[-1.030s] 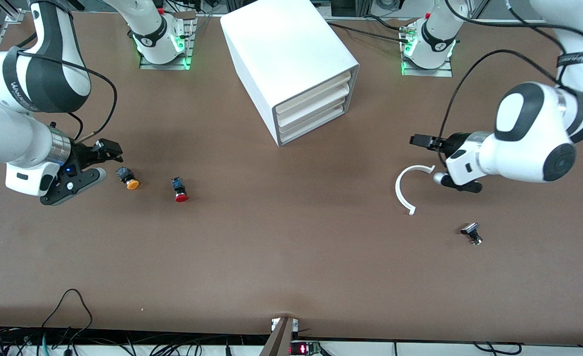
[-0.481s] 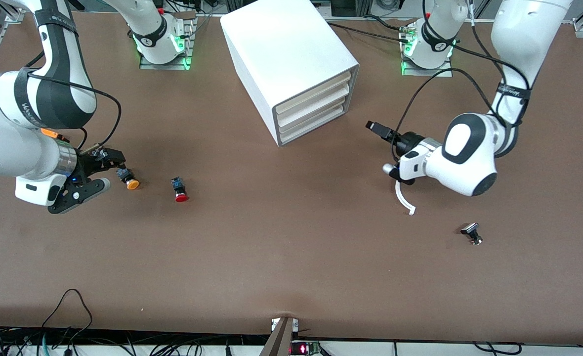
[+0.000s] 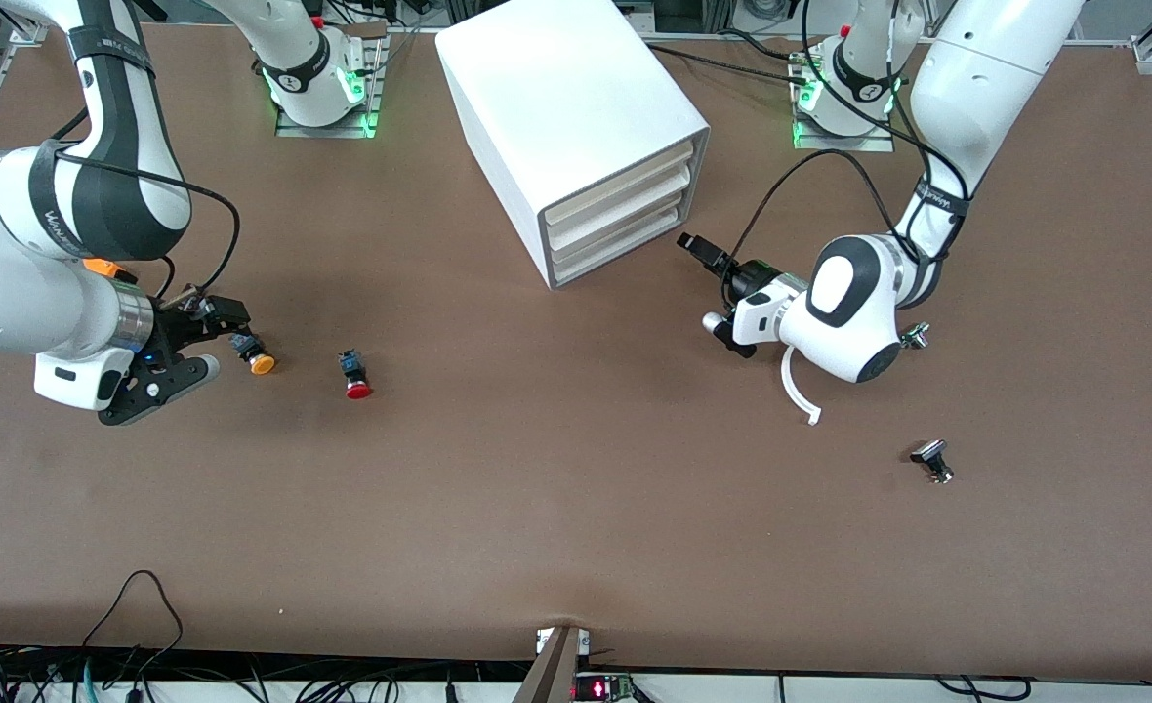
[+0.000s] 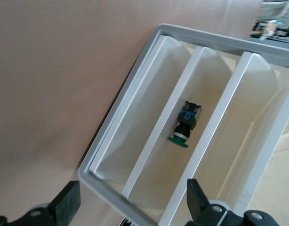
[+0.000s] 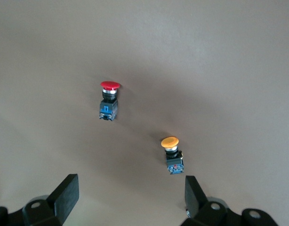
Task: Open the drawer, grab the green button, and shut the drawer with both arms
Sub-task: 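Grasp the drawer front with the left gripper while the right gripper hovers, then pull the drawer open with the left gripper while the right gripper approaches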
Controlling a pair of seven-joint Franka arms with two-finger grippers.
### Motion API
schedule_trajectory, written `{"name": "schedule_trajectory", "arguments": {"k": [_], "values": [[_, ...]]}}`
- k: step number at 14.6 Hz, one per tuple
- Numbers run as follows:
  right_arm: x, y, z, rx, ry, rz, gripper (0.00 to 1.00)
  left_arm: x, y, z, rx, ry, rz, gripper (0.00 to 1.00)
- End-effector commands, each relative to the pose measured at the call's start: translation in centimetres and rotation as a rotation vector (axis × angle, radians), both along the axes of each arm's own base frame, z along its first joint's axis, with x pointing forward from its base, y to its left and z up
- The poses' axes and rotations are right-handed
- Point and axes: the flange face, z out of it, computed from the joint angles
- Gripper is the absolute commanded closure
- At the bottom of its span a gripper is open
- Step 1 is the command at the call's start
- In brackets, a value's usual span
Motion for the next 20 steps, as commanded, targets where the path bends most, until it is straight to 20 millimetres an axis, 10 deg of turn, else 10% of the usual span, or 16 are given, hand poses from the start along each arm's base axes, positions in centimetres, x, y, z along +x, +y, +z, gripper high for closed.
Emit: {"name": "schedule_trajectory", "arguments": {"k": [1, 7, 12, 20], "values": [[0.3, 4.3, 1.9, 0.013, -0.035, 0.068, 0.0, -0.9, -0.4, -1.8, -0.108, -0.027, 0.036, 0.01], [0.9, 6.4, 0.3, 0.016, -0.056, 0.088, 0.0, -2.0, -2.3, -3.8, -0.133, -0.06, 0.032, 0.05], [0.3, 7.8, 0.3, 0.03, -0.043, 0.114, 0.0, -3.6, -3.6, -4.3, -0.132, -0.039, 0.007, 0.28], [-1.9, 15.3, 2.2, 0.046, -0.072, 0.235, 0.0, -7.6, -5.5, -5.6, -0.163, 0.06, 0.04, 0.31]]}}
